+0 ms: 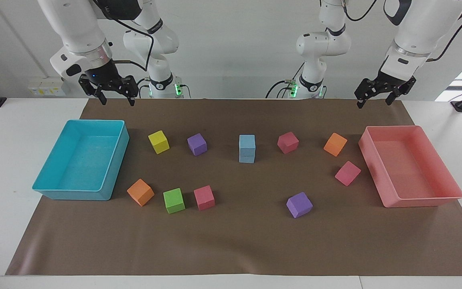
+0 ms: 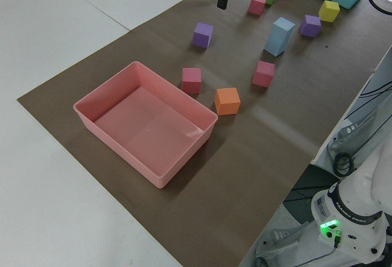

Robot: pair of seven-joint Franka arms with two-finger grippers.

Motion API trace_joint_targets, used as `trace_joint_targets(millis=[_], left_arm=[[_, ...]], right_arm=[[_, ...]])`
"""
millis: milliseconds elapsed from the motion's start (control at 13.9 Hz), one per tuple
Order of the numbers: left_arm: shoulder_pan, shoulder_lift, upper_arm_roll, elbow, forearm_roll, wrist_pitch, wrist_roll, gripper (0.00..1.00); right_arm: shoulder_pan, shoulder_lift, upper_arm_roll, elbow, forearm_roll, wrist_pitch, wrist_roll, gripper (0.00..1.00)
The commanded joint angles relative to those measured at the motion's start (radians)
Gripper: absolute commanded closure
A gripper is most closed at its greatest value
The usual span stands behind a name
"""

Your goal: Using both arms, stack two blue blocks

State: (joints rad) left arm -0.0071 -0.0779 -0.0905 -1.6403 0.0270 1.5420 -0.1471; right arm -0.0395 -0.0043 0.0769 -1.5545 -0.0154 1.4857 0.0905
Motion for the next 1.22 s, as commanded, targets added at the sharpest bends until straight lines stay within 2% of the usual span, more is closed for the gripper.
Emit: trace_joint_targets(millis=[0,144,432,1152], left_arm=[[0.016,-0.011,-0.009,0.005,-0.013,-0.002,0.004,0.0],[0.016,-0.011,-0.009,0.005,-0.013,-0.002,0.004,0.0],[0.015,-0.011,-0.011,0.005,-0.013,-0.006,0.004,0.0],[0.015,-0.011,-0.011,0.005,-0.013,-0.005,0.003,0.0]], right_arm=[[-0.022,0.047,0.012,0.067,-0.026,-0.036,0.018,0.1],[-0.016,0.044,0.012,0.06,-0.024,-0.03,0.023,0.0],[-0.022,0.014,0.012,0.01,-0.023,-0.016,0.021,0.0],[-0.037,-0.017,0.011,-0.012,-0.018,-0.008,0.021,0.0]])
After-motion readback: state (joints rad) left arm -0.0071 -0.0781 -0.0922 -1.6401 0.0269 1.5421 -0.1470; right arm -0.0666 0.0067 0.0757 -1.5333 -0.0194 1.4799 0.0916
